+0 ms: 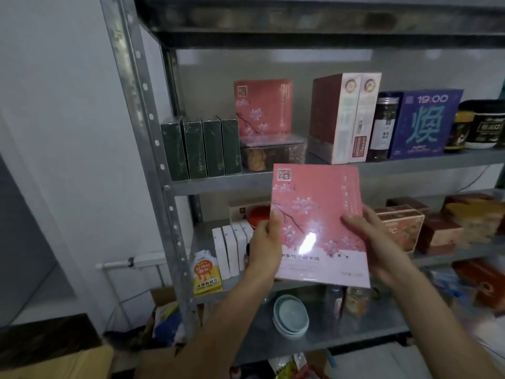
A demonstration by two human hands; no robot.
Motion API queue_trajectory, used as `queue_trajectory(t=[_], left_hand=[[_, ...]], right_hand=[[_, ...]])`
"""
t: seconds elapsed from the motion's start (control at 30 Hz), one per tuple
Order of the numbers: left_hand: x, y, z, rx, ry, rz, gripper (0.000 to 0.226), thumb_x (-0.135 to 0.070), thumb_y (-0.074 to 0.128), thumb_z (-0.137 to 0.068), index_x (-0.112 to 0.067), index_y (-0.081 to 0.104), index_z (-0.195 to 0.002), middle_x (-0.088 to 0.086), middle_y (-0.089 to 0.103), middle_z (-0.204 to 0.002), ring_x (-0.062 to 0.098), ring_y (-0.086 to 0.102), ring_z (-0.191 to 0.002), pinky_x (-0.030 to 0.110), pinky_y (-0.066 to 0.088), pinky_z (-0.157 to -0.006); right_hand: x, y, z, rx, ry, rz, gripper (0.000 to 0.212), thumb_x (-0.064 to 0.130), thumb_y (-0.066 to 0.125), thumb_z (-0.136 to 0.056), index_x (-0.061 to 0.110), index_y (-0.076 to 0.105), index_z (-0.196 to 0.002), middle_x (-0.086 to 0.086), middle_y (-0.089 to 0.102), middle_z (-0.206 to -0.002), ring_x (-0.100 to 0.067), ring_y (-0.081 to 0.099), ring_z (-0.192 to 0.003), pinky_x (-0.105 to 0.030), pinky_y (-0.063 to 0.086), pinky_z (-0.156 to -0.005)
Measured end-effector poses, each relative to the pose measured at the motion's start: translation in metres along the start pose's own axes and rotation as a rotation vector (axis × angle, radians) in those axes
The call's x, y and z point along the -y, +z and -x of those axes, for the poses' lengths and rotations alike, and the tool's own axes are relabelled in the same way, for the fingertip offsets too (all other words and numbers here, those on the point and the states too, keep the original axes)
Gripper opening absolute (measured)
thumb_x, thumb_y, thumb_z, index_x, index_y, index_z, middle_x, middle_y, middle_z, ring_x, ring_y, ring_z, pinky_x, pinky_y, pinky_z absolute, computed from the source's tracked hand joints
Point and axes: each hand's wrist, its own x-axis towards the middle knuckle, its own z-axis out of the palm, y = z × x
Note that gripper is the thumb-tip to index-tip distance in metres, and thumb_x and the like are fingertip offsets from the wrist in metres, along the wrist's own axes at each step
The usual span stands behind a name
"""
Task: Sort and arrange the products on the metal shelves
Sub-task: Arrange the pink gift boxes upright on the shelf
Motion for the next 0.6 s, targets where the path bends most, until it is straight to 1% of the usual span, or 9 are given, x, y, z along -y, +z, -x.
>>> queue_trajectory(t=[0.07,0.1,0.23,0.27,0.33,0.4,0.43,0.53,0.6], left_hand=[[0.004,-0.006,0.0,-0.042,-0.06,0.046,0.071,-0.072,0.029,-0.09,-0.016,0.056,-0.124,0.01,0.066,-0.117,0.034,0.063,-0.107,0.054,0.047,-0.098],[0.006,-0.009,-0.001,-0.054,-0.071,0.057,0.072,-0.071,0.029,-0.089,-0.015,0.056,-0.124,0.01,0.066,-0.118,0.034,0.062,-0.108,0.054,0.047,-0.099],[0.014,-0.017,0.005,-0.016,-0.125,0.015,0.085,-0.078,0.032,-0.076,-0.014,0.056,-0.126,0.012,0.065,-0.12,0.033,0.062,-0.111,0.053,0.046,-0.101],[0.018,-0.019,0.009,0.005,-0.152,0.044,0.083,-0.078,0.037,-0.075,-0.017,0.054,-0.128,0.01,0.064,-0.122,0.032,0.061,-0.112,0.054,0.046,-0.101],[0.029,-0.023,0.016,0.055,-0.201,0.104,0.079,-0.073,0.057,-0.068,-0.025,0.052,-0.131,0.005,0.064,-0.126,0.029,0.061,-0.114,0.053,0.047,-0.101],[0.041,-0.026,0.021,0.1,-0.22,0.113,0.083,-0.059,0.076,-0.058,-0.026,0.052,-0.13,0.002,0.064,-0.126,0.026,0.063,-0.112,0.05,0.049,-0.1],[0.047,-0.028,0.021,0.101,-0.226,0.118,0.079,-0.051,0.082,-0.056,-0.026,0.054,-0.126,0.0,0.067,-0.122,0.025,0.065,-0.109,0.047,0.051,-0.098],[0.057,-0.033,0.019,0.052,-0.246,0.164,0.048,-0.03,0.086,-0.067,-0.028,0.062,-0.108,-0.002,0.073,-0.106,0.021,0.071,-0.096,0.04,0.057,-0.088],[0.062,-0.037,0.018,0.027,-0.24,0.16,0.035,-0.025,0.084,-0.072,-0.028,0.063,-0.1,-0.002,0.074,-0.102,0.02,0.071,-0.093,0.038,0.058,-0.084]], right_hand=[[-0.031,-0.003,0.014,0.134,0.11,-0.021,0.075,0.028,0.086,-0.066,0.019,0.053,-0.133,-0.012,0.07,-0.118,-0.029,0.071,-0.1,-0.034,0.059,-0.072],[-0.045,-0.004,0.021,0.165,0.143,-0.051,0.074,0.028,0.085,-0.066,0.015,0.055,-0.132,-0.012,0.069,-0.12,-0.028,0.069,-0.104,-0.033,0.059,-0.074],[-0.077,-0.002,0.036,0.098,0.13,-0.122,0.058,0.025,0.08,-0.07,0.008,0.063,-0.123,-0.015,0.07,-0.116,-0.03,0.07,-0.103,-0.031,0.059,-0.073],[-0.08,-0.002,0.038,0.077,0.114,-0.117,0.059,0.026,0.082,-0.068,0.008,0.064,-0.121,-0.014,0.071,-0.115,-0.029,0.07,-0.101,-0.03,0.059,-0.071],[-0.084,-0.003,0.04,0.048,0.098,-0.09,0.062,0.029,0.084,-0.064,0.008,0.066,-0.119,-0.013,0.072,-0.112,-0.028,0.071,-0.099,-0.03,0.058,-0.069],[-0.085,-0.004,0.041,0.034,0.113,-0.069,0.056,0.026,0.083,-0.067,0.006,0.067,-0.117,-0.013,0.073,-0.11,-0.028,0.072,-0.096,-0.03,0.058,-0.067],[-0.085,-0.004,0.041,0.036,0.132,-0.052,0.055,0.026,0.082,-0.069,0.005,0.066,-0.117,-0.014,0.073,-0.109,-0.028,0.072,-0.095,-0.03,0.059,-0.066],[-0.089,-0.007,0.04,0.105,0.233,0.004,0.067,0.039,0.086,-0.067,0.008,0.064,-0.122,-0.014,0.07,-0.116,-0.031,0.068,-0.105,-0.039,0.059,-0.077],[-0.09,-0.007,0.039,0.158,0.283,-0.023,0.074,0.045,0.088,-0.063,0.01,0.064,-0.123,-0.016,0.067,-0.122,-0.034,0.065,-0.111,-0.042,0.058,-0.082]])
